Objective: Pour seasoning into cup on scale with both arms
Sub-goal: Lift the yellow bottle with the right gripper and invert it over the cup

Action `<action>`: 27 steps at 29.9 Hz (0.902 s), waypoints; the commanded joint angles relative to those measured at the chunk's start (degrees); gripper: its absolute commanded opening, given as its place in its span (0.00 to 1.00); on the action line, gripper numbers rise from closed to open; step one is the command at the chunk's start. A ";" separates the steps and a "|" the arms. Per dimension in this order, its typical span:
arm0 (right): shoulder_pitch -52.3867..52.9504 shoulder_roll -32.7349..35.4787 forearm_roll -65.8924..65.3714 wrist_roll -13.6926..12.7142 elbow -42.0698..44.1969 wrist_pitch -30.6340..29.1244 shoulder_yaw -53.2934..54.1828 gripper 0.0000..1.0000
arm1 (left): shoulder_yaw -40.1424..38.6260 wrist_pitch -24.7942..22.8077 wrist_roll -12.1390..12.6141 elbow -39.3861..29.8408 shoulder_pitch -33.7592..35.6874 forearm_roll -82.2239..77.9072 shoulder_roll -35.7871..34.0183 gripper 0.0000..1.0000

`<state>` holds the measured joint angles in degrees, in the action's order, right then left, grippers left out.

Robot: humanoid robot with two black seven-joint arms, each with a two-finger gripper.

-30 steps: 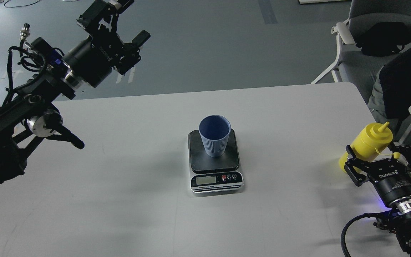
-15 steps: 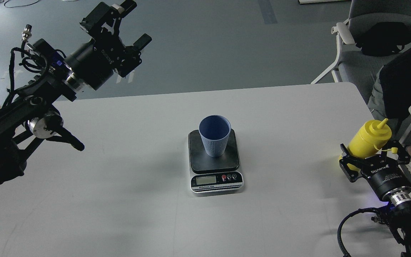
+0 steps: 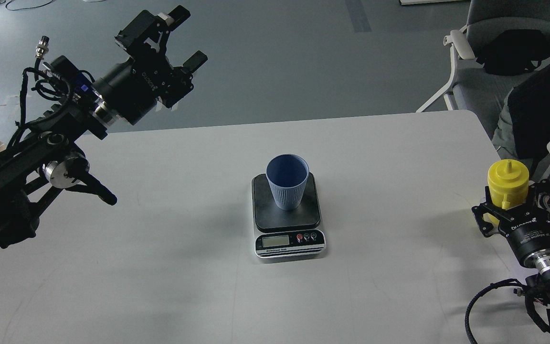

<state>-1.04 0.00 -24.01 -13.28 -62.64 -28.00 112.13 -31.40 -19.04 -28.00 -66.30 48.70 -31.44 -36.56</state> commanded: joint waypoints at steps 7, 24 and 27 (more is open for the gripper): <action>8.06 0.00 -16.40 -0.43 -10.21 0.00 0.11 0.00 | -0.76 0.94 0.00 0.21 0.08 0.15 -0.09 0.98; 37.07 0.00 -70.08 -0.53 -8.72 0.00 -22.11 0.00 | -4.63 1.38 0.00 -0.14 0.16 0.33 -0.44 0.98; 37.34 0.00 -75.38 2.19 -9.95 0.00 -26.69 0.00 | -4.72 1.29 0.00 -0.14 0.16 0.33 -0.62 0.98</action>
<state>35.85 0.00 -94.33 -13.31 -71.43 -28.03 89.62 -36.02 -17.66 -28.00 -66.45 48.87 -31.11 -37.02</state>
